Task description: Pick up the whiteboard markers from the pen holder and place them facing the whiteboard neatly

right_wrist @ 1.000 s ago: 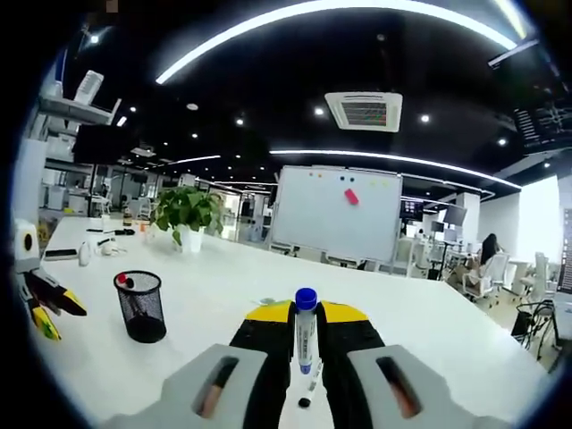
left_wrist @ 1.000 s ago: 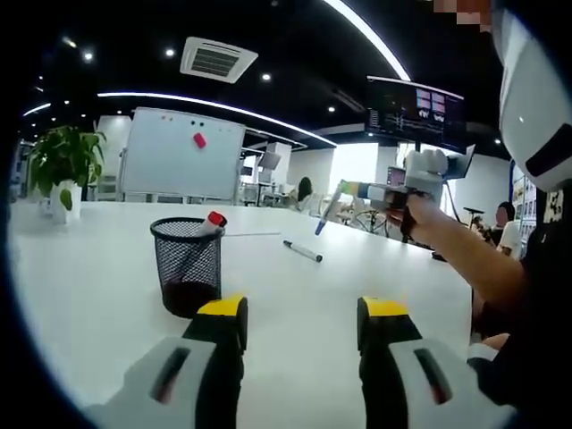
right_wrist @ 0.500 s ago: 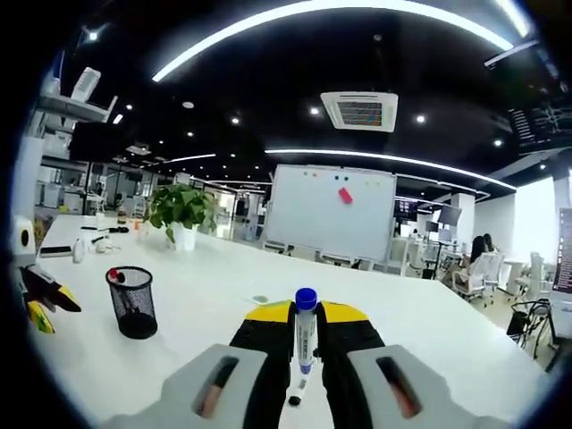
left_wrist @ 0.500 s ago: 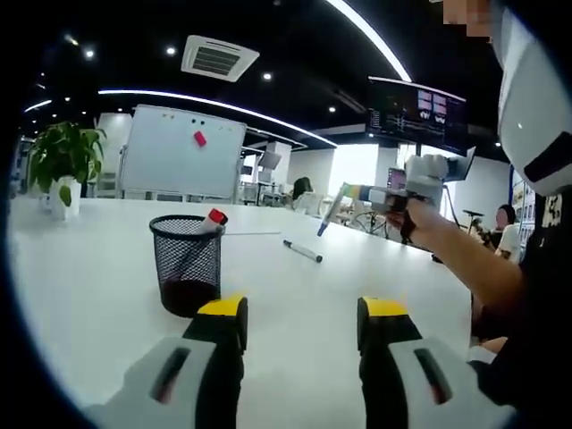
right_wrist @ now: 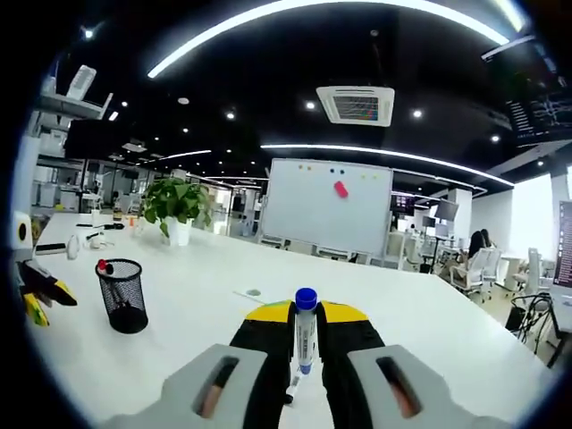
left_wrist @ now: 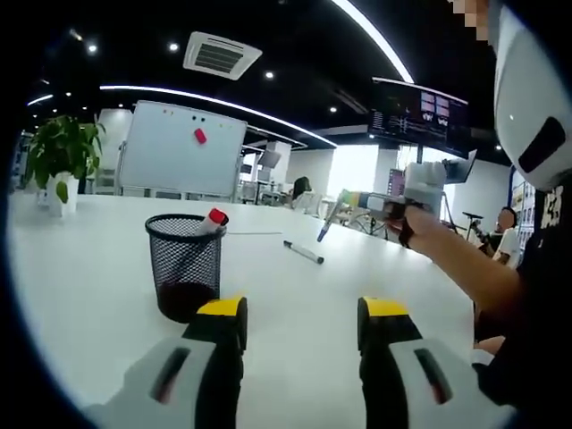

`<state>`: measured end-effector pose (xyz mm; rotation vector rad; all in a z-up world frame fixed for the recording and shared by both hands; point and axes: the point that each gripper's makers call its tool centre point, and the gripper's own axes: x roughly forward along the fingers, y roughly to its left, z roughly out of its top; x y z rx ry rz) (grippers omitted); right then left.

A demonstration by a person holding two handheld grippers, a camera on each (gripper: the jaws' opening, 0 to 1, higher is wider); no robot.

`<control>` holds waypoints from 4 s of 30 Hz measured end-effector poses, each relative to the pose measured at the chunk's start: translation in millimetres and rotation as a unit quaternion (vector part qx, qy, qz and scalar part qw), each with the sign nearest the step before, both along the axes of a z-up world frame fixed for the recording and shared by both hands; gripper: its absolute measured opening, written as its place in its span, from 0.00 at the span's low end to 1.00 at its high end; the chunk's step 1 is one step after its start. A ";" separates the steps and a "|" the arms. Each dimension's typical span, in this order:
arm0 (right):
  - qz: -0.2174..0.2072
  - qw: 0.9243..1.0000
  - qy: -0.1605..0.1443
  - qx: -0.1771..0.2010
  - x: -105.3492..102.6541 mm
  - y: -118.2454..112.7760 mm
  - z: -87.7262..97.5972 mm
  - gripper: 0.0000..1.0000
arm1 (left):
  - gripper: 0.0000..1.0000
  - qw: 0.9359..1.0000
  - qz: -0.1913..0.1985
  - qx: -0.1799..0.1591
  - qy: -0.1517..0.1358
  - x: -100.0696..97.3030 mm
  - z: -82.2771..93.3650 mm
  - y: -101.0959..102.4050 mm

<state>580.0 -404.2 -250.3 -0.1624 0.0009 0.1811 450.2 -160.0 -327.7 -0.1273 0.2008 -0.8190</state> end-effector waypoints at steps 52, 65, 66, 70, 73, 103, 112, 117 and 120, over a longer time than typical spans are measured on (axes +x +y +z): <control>-0.019 1.000 0.016 0.004 3.4 -14.7 -18.1 0.13 | 0.51 1.000 -0.004 0.007 0.000 -1.1 0.2 -6.4; -0.024 0.999 0.020 0.007 5.0 -17.9 -23.4 0.13 | 0.51 1.000 -0.005 0.015 -0.002 -1.9 -2.7 -5.0; -0.026 0.999 0.018 0.006 4.7 -18.5 -22.3 0.13 | 0.51 1.000 -0.006 0.015 -0.003 -2.5 -2.4 -5.8; -0.030 0.999 0.016 0.009 4.4 -21.2 -20.4 0.13 | 0.51 1.000 -0.016 0.020 -0.004 -5.3 -3.2 -9.7; -0.030 0.999 0.016 0.008 3.8 -21.3 -21.1 0.13 | 0.51 1.000 -0.016 0.020 -0.005 -5.1 -2.5 -9.4; -0.027 0.999 0.034 0.011 9.2 -17.2 -39.7 0.13 | 0.51 1.000 -0.010 0.020 0.003 -6.2 -6.4 -6.9; -0.030 0.999 0.036 0.010 8.5 -17.5 -41.9 0.13 | 0.51 1.000 -0.012 0.018 0.005 -5.8 -6.9 -8.0; -0.036 0.999 0.038 0.006 7.7 -18.4 -42.6 0.13 | 0.51 1.000 -0.013 0.017 0.007 -6.1 -8.1 -8.1; -0.037 0.998 0.040 0.008 7.5 -19.0 -44.0 0.13 | 0.51 1.000 -0.014 0.017 0.007 -6.8 -7.7 -8.7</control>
